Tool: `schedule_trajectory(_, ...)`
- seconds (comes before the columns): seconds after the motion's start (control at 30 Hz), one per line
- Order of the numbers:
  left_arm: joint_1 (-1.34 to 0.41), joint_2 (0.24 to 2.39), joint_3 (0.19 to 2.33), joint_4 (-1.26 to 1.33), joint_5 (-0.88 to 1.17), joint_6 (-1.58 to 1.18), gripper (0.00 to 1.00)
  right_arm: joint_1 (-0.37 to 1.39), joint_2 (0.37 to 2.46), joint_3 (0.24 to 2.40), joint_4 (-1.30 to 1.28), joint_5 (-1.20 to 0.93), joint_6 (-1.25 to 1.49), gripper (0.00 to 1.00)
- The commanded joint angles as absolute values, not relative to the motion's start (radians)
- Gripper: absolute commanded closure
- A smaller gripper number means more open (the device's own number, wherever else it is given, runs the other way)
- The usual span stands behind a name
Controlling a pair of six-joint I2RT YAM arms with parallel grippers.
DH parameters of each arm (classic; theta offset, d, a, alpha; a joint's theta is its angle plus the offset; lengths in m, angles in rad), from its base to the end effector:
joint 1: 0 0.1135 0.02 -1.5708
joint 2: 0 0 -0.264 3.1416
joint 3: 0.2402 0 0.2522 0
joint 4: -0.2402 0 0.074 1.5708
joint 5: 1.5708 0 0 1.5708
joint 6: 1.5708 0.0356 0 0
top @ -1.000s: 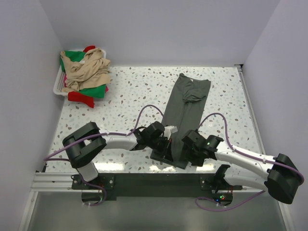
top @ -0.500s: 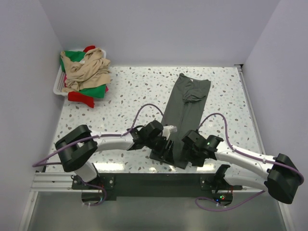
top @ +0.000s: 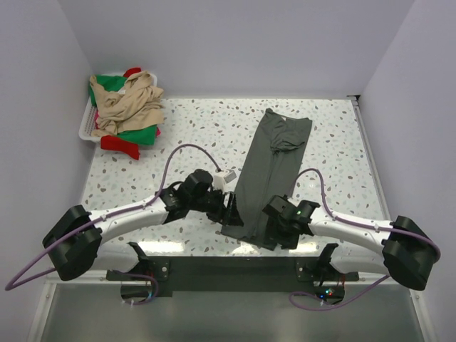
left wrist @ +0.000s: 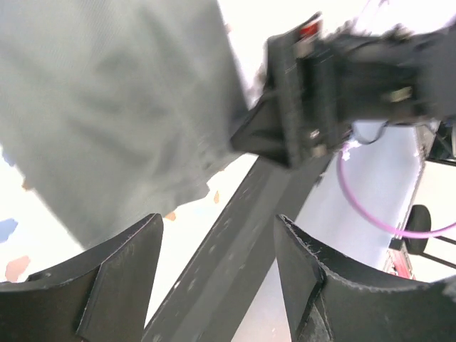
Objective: Fold and stack the t-shirts
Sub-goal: Fold the tshirt
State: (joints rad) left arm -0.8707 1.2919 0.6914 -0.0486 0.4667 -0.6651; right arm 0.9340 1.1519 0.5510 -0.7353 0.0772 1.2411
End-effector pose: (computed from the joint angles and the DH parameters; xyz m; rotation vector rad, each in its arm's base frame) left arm 0.1602 -0.2150 0.2144 0.5455 2.4364 -1.2791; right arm 0.1057 0.1383 0.1592 0.4651 2.9170 0.2552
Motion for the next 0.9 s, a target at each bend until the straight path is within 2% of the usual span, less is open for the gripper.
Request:
schedule_trajectory(0.0, -0.862, 1.269, 0.631, -0.02, 0.5, -0.669, 0.32, 0.954, 1.177, 0.566, -0.71, 0.081, 1.276, 0.37)
schedule_trajectory(0.13, -0.864, 1.266, 0.62, -0.034, 0.512, -0.658, 0.32, 0.968, 1.17, 0.575, -0.721, 0.098, 1.295, 0.39)
schedule_trajectory(0.3, -0.851, 1.272, 0.623, -0.204, 0.322, -0.63, 0.33, 0.969, 1.161, 0.555, -0.716, 0.086, 1.308, 0.39)
schedule_trajectory(0.47, -0.85, 1.273, 0.618, -0.249, 0.209, -0.623, 0.39, 0.971, 1.144, 0.535, -0.701, 0.081, 1.324, 0.42)
schedule_trajectory(0.67, -0.848, 1.336, 0.598, -0.19, 0.271, -0.627, 0.44, 0.973, 1.141, 0.532, -0.698, 0.077, 1.324, 0.52)
schedule_trajectory(0.87, -0.848, 1.394, 0.588, -0.164, 0.308, -0.623, 0.46, 0.976, 1.146, 0.528, -0.692, 0.067, 1.327, 0.57)
